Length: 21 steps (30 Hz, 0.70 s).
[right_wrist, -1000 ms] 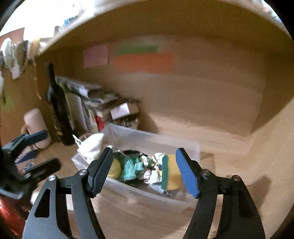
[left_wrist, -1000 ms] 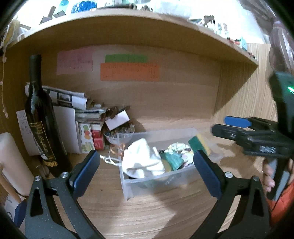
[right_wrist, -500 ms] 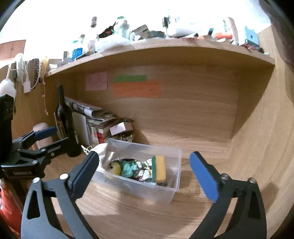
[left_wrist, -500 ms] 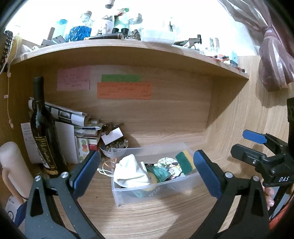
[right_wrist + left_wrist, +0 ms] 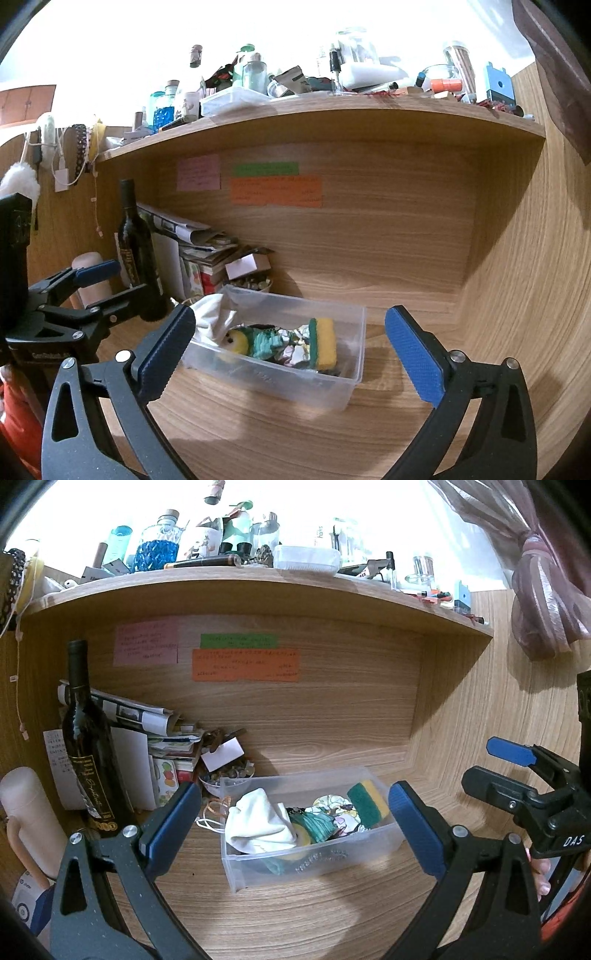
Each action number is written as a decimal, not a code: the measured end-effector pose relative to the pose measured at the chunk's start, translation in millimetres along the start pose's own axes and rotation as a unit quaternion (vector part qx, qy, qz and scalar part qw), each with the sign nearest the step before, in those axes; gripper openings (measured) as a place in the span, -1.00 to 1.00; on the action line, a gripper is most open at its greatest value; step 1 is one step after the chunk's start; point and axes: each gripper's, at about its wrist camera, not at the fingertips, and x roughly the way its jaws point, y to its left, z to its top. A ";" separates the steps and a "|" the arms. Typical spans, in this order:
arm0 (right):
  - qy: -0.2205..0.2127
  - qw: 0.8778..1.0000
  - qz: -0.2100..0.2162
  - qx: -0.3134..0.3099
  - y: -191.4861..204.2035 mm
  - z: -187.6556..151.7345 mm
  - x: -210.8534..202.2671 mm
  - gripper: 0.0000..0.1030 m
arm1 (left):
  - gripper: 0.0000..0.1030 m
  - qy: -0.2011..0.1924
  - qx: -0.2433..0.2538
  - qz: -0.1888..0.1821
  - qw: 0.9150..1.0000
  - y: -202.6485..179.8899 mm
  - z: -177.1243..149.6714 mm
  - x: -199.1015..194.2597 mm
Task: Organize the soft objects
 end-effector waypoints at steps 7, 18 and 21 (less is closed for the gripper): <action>-0.005 1.000 -0.002 0.003 3.5 -1.3 -4.1 1.00 | 1.00 -0.001 0.000 0.000 1.000 0.2 -0.1 -1.7; -0.004 1.000 0.002 0.007 4.4 -1.6 -5.5 1.00 | 1.00 -0.004 0.001 0.004 1.000 -0.6 0.6 -4.8; -0.005 1.000 0.001 0.008 4.3 -1.5 -5.6 1.00 | 1.00 -0.005 0.002 0.004 1.000 -1.2 1.9 -6.9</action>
